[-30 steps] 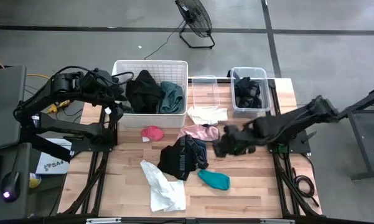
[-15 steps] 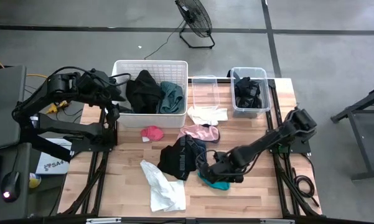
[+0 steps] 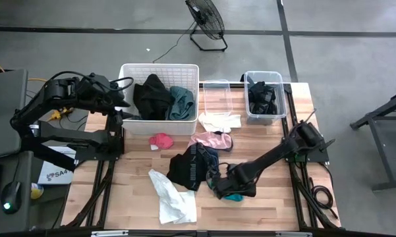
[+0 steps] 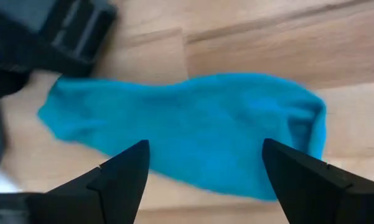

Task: Pick & Place Cloths
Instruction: Put the blue sock into the left transparent bin

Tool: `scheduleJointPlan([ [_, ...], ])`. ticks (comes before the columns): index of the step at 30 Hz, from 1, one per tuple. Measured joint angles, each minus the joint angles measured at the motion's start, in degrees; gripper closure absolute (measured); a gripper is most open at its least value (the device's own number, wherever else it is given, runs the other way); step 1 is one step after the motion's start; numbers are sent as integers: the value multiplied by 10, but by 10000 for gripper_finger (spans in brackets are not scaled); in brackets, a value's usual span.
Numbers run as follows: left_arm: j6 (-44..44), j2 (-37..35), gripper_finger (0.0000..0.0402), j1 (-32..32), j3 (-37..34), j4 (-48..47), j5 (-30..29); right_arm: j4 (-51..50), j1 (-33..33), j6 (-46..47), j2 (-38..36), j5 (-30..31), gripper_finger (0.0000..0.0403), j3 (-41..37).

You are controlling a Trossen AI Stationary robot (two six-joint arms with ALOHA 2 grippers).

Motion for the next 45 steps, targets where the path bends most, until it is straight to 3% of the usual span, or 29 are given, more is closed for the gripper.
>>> scheduleJointPlan([
  [8,0,-6,186,0,0,-3,0,3,0,12,36,-11,103,2],
  [12,-3,-6,186,0,0,-5,0,2,-1,10,42,-19,130,3],
  [17,-3,-6,186,0,0,-11,0,3,0,-11,43,-17,213,2],
  [25,-3,-7,186,0,0,-18,0,38,-2,-79,43,-22,384,0],
  [34,-7,-26,186,0,1,-23,2,43,-2,-140,-9,-12,397,-3],
  [40,-13,-45,186,0,-6,-25,4,10,-10,-211,-88,46,397,-2],
  [45,-27,-57,186,0,-28,-19,4,-9,-41,-324,-155,95,398,-1],
])
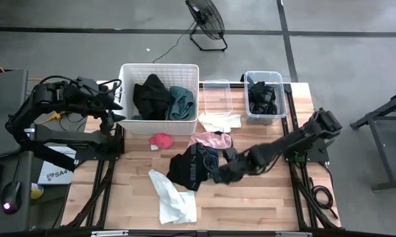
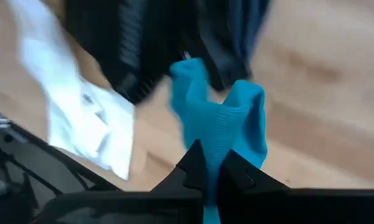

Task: Pick & Place Cloths
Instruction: Put the blue sock into the left transparent bin

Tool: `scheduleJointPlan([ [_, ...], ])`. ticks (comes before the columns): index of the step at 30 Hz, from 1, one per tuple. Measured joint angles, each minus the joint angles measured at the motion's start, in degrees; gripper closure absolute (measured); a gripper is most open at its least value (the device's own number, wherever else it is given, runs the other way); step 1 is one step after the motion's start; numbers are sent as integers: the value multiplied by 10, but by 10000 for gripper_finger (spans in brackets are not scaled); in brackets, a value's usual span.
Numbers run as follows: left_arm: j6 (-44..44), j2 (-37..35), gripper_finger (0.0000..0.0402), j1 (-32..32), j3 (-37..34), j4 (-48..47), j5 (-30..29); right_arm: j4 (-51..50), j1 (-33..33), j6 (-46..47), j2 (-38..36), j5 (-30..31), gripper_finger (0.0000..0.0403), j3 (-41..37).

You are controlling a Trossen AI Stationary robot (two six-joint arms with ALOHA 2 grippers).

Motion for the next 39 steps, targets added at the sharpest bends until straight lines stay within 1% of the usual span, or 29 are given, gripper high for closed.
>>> scheduleJointPlan([
  [3,-6,-4,186,0,-12,6,0,-5,-35,-96,-31,16,398,0],
  [8,-6,-2,186,0,-18,8,0,-7,-108,-270,-63,15,398,0],
  [12,-6,0,186,0,-18,23,0,-10,-177,-406,-79,-8,398,0],
  [17,-6,1,186,0,-18,48,0,-16,-265,-562,-87,-15,398,0],
  [23,-6,0,186,0,-18,72,0,-16,-372,-784,-89,-12,398,0],
  [28,-15,3,186,0,-18,83,0,2,-445,-1009,-82,38,398,1],
  [31,-30,3,186,0,-18,103,0,27,-482,-1131,-69,40,398,1],
  [34,-34,3,186,0,-18,121,0,50,-516,-1205,-50,11,398,1],
  [36,-36,3,186,0,-18,132,-1,58,-533,-1238,-32,-8,398,1],
  [39,-47,5,186,0,-18,139,-1,67,-551,-1283,-6,-19,398,1],
])
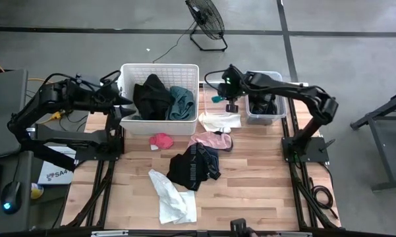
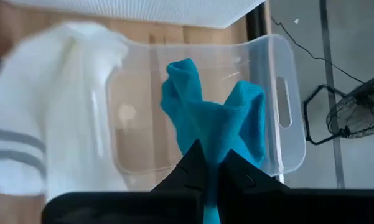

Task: Pick & Place Cloths
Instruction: Put the blue sock into the left transparent bin, then put the white sock into the left transparent bin

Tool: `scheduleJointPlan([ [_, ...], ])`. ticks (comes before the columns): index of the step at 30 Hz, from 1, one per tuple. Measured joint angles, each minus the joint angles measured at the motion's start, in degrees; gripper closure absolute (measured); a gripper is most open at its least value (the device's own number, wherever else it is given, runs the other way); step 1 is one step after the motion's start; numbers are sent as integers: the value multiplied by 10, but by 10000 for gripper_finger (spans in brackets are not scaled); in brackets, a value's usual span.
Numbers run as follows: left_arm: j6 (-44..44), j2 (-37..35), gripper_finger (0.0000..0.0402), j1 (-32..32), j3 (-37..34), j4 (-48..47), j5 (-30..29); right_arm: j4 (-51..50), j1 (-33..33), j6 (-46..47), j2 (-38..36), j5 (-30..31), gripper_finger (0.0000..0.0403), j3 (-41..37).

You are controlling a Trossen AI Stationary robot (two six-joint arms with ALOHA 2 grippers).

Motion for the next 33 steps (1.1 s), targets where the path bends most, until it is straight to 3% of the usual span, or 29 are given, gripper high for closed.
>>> scheduleJointPlan([
  [9,-29,6,186,0,0,5,-29,37,-15,-75,70,-28,398,0],
  [14,-32,6,186,0,0,5,-33,39,-14,-69,84,-26,386,0],
  [18,-33,6,186,0,0,4,-33,45,-13,-38,84,-13,360,0],
  [22,-33,6,186,0,0,4,-33,45,-14,2,84,-10,308,0],
  [27,-33,6,186,0,0,4,-33,46,-8,91,84,-5,228,0],
  [33,-33,6,186,0,0,3,-33,32,12,340,68,16,175,0],
])
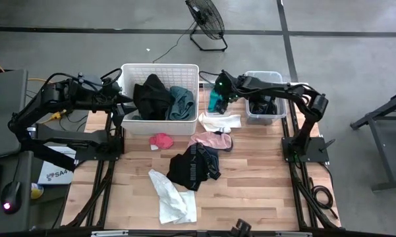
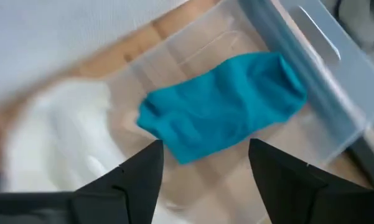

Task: Pick & Place Cloths
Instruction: Put the white sock into the left transparent bin

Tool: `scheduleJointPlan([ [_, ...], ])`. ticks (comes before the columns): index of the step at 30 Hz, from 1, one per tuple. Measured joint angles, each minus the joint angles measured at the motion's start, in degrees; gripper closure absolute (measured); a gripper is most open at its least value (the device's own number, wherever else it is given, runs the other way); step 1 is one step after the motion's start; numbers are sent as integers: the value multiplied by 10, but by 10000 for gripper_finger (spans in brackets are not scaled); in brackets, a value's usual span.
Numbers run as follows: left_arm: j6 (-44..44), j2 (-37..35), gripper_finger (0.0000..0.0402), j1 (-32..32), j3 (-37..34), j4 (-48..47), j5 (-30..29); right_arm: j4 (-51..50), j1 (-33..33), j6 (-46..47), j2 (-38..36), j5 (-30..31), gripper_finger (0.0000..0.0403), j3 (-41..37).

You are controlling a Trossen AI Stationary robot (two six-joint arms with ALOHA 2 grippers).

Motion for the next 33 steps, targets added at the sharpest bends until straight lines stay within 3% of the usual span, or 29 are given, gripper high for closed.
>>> scheduleJointPlan([
  [6,0,0,186,0,0,-3,0,-1,22,249,-29,-68,169,0],
  [10,1,0,186,0,0,-3,0,-1,51,355,-32,-100,169,0],
  [27,12,0,186,0,0,-32,0,-73,211,637,-29,126,175,-4],
  [33,31,0,186,0,0,-32,2,-52,212,699,-29,134,175,-58],
])
